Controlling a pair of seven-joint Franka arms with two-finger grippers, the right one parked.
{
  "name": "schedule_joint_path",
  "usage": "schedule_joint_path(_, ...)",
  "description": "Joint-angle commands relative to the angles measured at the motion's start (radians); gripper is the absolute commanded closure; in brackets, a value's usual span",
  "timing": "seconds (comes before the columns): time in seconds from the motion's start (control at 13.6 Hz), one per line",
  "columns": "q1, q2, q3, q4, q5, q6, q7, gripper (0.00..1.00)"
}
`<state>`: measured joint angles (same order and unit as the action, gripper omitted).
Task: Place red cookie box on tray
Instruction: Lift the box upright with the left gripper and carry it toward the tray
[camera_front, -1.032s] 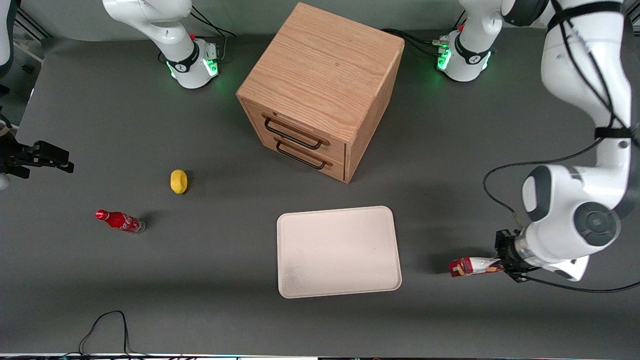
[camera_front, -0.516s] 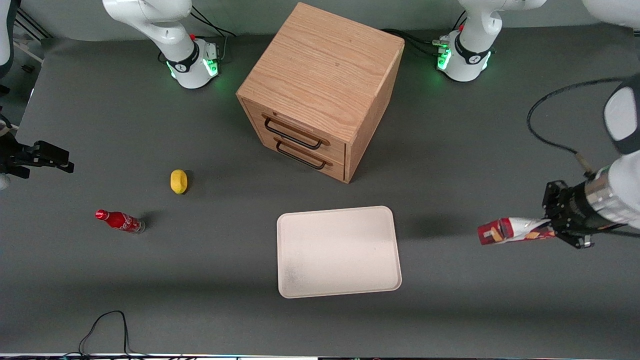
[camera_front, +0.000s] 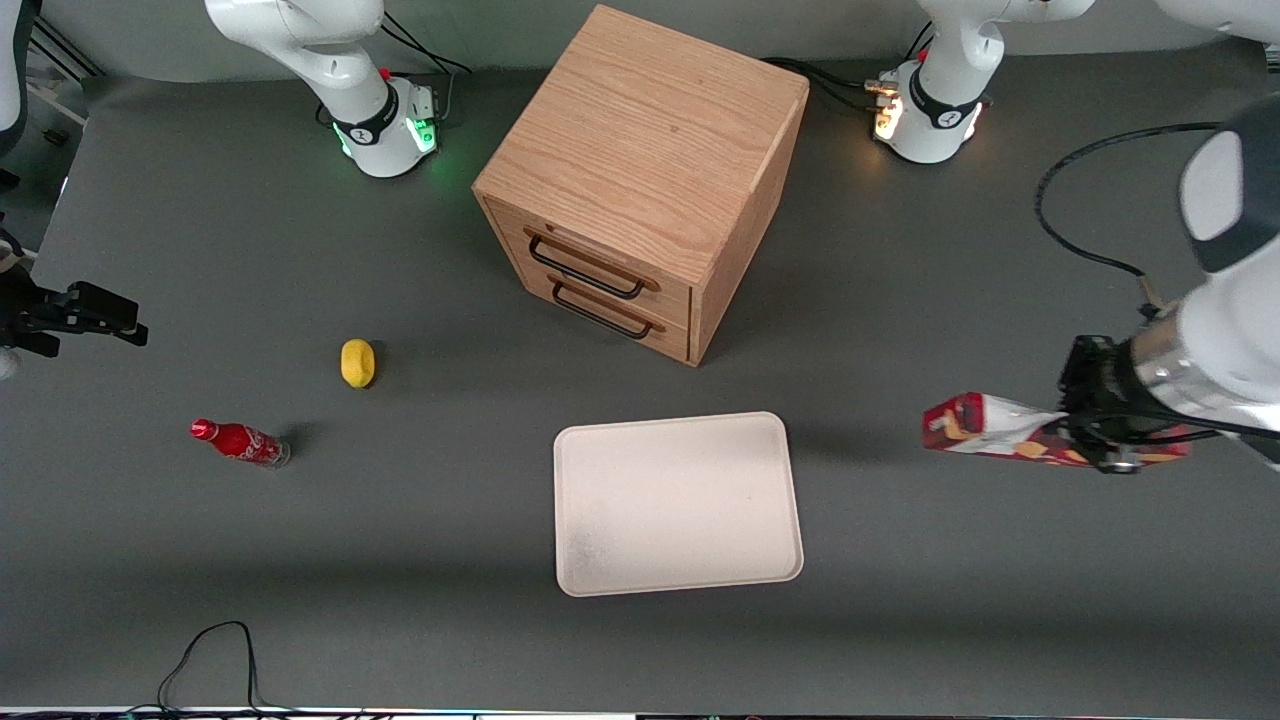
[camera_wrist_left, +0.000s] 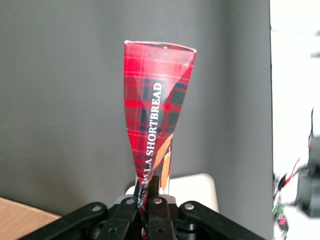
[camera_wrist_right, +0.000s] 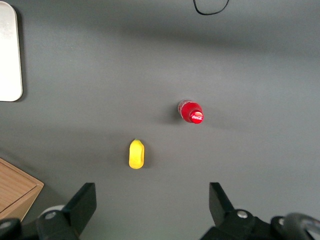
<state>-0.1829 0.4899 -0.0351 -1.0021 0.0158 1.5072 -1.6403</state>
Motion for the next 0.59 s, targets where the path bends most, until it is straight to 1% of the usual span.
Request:
schedule_joint_path(0.0,-0.099,0.006,0.009,-0.006,0.010,0.040,0.089,1.00)
schedule_joint_path(0.22,-0.183,0.010,0.009,-0.030,0.010,0.054,0.283,1.00)
schedule_joint_path(0.52,-0.259,0.010,0.007,-0.072,0.001,0.068,0.563,1.00)
